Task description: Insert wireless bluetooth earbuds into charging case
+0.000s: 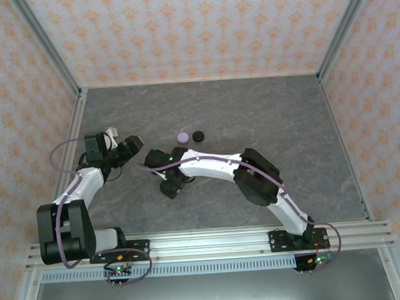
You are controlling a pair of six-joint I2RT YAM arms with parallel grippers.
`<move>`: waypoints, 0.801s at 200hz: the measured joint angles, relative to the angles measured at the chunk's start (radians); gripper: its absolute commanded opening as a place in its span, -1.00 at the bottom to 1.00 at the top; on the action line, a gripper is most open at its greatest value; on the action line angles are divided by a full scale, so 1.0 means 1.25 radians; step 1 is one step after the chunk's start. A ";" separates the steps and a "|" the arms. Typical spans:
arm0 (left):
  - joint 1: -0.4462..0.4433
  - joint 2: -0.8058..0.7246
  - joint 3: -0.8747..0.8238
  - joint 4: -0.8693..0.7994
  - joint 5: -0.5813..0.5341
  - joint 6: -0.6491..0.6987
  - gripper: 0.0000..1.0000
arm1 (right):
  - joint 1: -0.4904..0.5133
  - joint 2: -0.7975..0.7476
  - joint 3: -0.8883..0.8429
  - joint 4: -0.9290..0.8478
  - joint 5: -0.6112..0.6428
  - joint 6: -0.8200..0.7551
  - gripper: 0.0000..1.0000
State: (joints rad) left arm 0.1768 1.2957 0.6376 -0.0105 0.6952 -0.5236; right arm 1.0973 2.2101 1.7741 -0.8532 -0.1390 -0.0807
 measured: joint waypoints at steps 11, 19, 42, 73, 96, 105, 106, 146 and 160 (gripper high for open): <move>0.000 0.000 0.000 0.000 0.000 0.000 0.54 | 0.000 0.001 0.000 0.000 0.000 0.000 0.31; 0.000 0.000 0.000 0.000 0.000 0.000 0.54 | 0.000 0.001 0.000 0.000 0.001 0.000 0.32; 0.000 0.000 0.000 0.000 0.000 0.000 0.54 | 0.000 0.001 0.000 0.000 0.001 0.000 0.33; 0.000 0.000 0.000 0.000 0.001 0.000 0.54 | 0.000 0.000 0.000 0.000 0.001 0.000 0.35; 0.000 0.000 0.000 0.000 0.001 0.000 0.55 | 0.000 0.000 0.000 0.000 0.001 0.000 0.35; 0.000 0.000 0.000 0.000 0.001 0.000 0.55 | 0.000 0.000 0.000 0.000 0.001 0.000 0.35; 0.000 0.000 0.000 0.000 0.001 0.000 0.54 | 0.000 0.000 0.000 0.000 0.001 0.000 0.35; 0.000 0.000 0.000 0.000 0.002 0.000 0.54 | 0.000 0.001 0.000 0.000 0.001 0.000 0.35; 0.000 0.000 0.000 0.000 0.002 0.000 0.55 | 0.000 0.003 0.004 -0.003 0.001 0.001 0.35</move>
State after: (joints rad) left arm 0.1768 1.2957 0.6376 -0.0105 0.6983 -0.5236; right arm 1.0973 2.2143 1.7786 -0.8566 -0.1375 -0.0795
